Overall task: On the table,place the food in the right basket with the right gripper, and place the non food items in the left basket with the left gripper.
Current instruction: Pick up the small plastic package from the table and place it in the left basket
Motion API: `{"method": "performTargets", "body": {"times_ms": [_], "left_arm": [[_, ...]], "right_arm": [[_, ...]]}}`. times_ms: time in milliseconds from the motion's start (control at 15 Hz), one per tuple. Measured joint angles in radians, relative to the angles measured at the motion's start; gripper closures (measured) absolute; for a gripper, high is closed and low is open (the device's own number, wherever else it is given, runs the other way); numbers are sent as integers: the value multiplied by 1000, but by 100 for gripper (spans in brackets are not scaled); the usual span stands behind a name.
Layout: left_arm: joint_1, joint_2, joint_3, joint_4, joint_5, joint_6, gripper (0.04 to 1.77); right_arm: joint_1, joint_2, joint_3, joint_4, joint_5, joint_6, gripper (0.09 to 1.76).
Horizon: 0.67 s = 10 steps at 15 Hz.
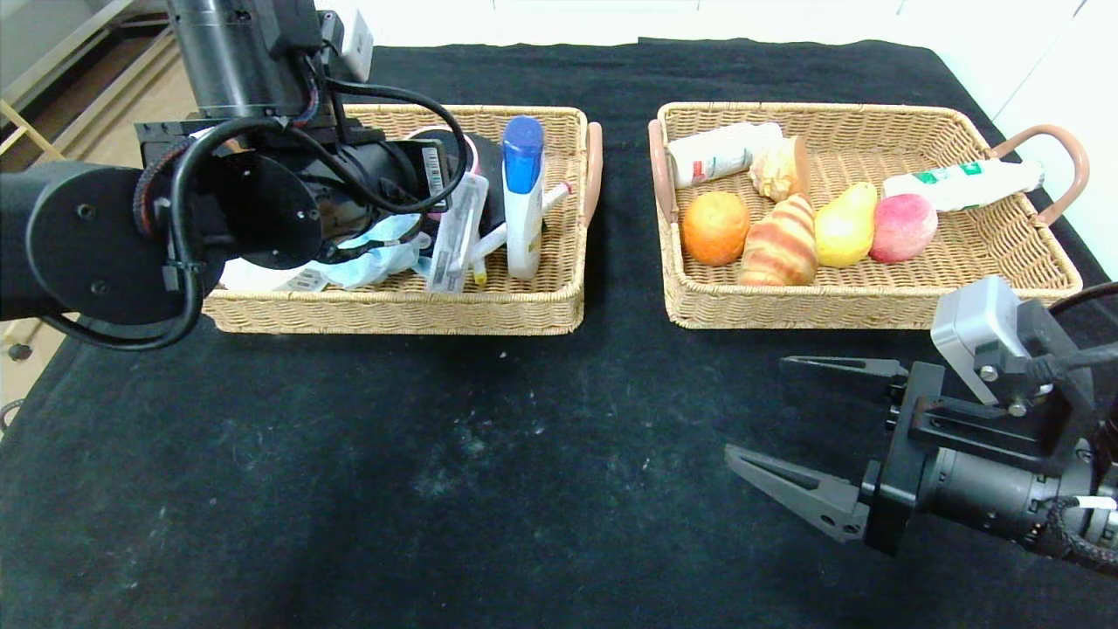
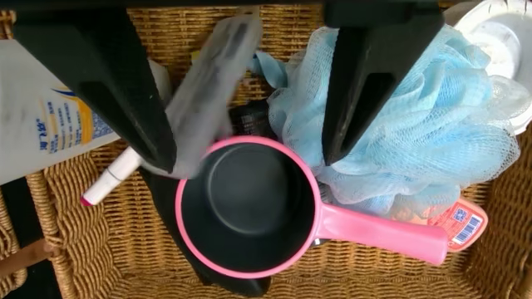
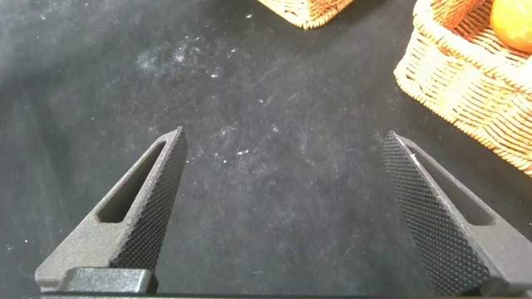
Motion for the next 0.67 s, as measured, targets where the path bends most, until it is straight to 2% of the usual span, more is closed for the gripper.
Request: {"method": "performTargets", "body": {"times_ms": [267,667], "left_arm": [[-14,-3,16,0,5,-2,34],[-17,-30,48,3,3,0,21]], "right_arm": [[0,1,1,0,1,0,14],[0,-2,1,0,1,0,14]]}}
